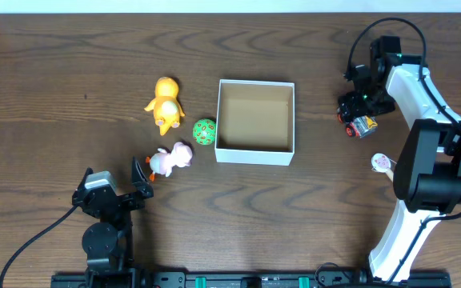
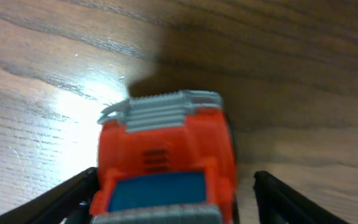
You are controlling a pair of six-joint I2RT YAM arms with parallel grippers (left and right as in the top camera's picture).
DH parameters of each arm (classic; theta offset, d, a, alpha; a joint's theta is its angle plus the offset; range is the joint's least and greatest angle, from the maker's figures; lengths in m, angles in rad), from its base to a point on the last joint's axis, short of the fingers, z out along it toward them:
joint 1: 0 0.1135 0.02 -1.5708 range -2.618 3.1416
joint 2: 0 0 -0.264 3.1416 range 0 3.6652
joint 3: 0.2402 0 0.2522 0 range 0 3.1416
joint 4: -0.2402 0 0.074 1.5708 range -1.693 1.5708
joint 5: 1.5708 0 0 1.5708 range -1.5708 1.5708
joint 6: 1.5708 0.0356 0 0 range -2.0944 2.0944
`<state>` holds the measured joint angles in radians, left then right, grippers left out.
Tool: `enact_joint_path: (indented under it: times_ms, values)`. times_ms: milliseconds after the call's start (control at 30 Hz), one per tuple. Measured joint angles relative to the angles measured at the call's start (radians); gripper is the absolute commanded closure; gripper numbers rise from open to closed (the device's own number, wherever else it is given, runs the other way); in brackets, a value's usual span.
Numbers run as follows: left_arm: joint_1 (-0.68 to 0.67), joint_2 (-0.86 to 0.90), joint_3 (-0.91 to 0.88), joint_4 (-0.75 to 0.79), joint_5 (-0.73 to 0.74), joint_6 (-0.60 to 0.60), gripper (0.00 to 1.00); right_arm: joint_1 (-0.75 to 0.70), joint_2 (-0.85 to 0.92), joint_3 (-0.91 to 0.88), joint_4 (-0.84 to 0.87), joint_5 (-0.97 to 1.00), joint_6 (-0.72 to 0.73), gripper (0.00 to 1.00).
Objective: Pack container
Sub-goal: 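Move the right gripper to the red toy truck and grasp it, then carry the red truck with the right gripper over the white box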
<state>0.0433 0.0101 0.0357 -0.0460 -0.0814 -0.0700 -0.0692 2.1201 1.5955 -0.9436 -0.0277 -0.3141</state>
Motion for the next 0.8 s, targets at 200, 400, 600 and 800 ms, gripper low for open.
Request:
enact_joint_path:
  times_ms: [200,400,600,800]
  values:
    - [0.0,0.0,0.0,0.0,0.0,0.0,0.02,0.0,0.0,-0.029,0.02,0.0,-0.005,0.36]
    - [0.0,0.0,0.0,0.0,0.0,0.0,0.02,0.0,0.0,-0.029,0.023,0.002,0.0,0.5]
    - [0.0,0.0,0.0,0.0,0.0,0.0,0.02,0.008,0.0,-0.024,0.016,0.021,0.02,0.52]
    - [0.0,0.0,0.0,0.0,0.0,0.0,0.02,0.058,-0.002,0.005,-0.013,0.051,0.034,0.59]
